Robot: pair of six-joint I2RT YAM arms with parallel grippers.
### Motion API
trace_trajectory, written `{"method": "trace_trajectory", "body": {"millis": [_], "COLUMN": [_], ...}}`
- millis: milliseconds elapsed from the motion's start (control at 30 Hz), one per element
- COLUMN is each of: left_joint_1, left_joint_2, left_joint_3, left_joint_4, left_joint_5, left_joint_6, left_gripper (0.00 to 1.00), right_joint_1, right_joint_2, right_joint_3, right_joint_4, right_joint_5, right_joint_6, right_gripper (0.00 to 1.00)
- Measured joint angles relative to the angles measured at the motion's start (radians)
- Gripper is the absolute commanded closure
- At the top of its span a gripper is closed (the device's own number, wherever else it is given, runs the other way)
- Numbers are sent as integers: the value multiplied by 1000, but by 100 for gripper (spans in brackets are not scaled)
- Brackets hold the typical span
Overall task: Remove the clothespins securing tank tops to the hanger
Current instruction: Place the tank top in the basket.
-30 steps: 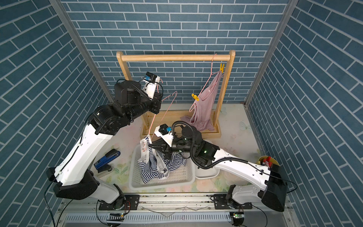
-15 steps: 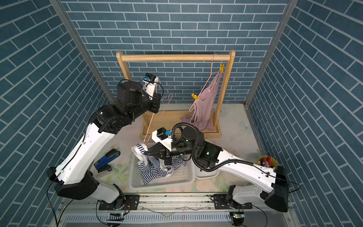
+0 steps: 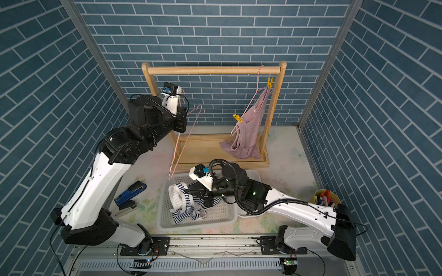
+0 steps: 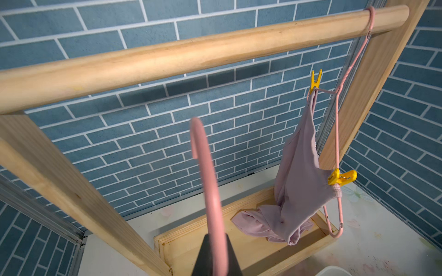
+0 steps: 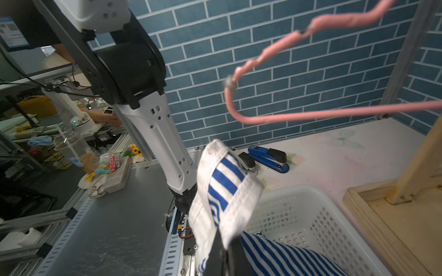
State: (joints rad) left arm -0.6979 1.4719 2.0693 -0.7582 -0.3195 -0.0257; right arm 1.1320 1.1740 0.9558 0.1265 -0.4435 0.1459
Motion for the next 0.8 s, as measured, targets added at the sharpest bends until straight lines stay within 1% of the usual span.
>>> {"method": "trace_trajectory", "body": {"millis": [167, 233, 400, 533, 667, 800], "left_joint_1": [4, 6, 7, 9, 13, 18], "left_joint_2": [-64, -76, -85, -85, -93, -113], "left_joint_3": [-32, -33, -45, -60, -82, -123], "left_joint_4": [16, 17, 20, 16, 20, 24], "left_joint_5": [-28, -32, -36, -35, -27, -12], "left_joint_6": [12, 14, 16, 18, 17, 14], "left_gripper": [100, 100, 100, 100, 100, 100], "right_joint_1": [-97, -112, -113, -113, -113, -113], "right_joint_2": [-21, -13, 66, 148, 218, 235], "right_joint_3": [-55, -60, -66, -124, -187, -223], "right_joint_4": [27, 27, 47, 79, 83, 75], "right_joint_5": [45, 58, 68, 82, 137, 212], "right_joint_6": [39, 47, 68, 105, 138, 148], "right_gripper": [100, 100, 100, 100, 100, 100]}}
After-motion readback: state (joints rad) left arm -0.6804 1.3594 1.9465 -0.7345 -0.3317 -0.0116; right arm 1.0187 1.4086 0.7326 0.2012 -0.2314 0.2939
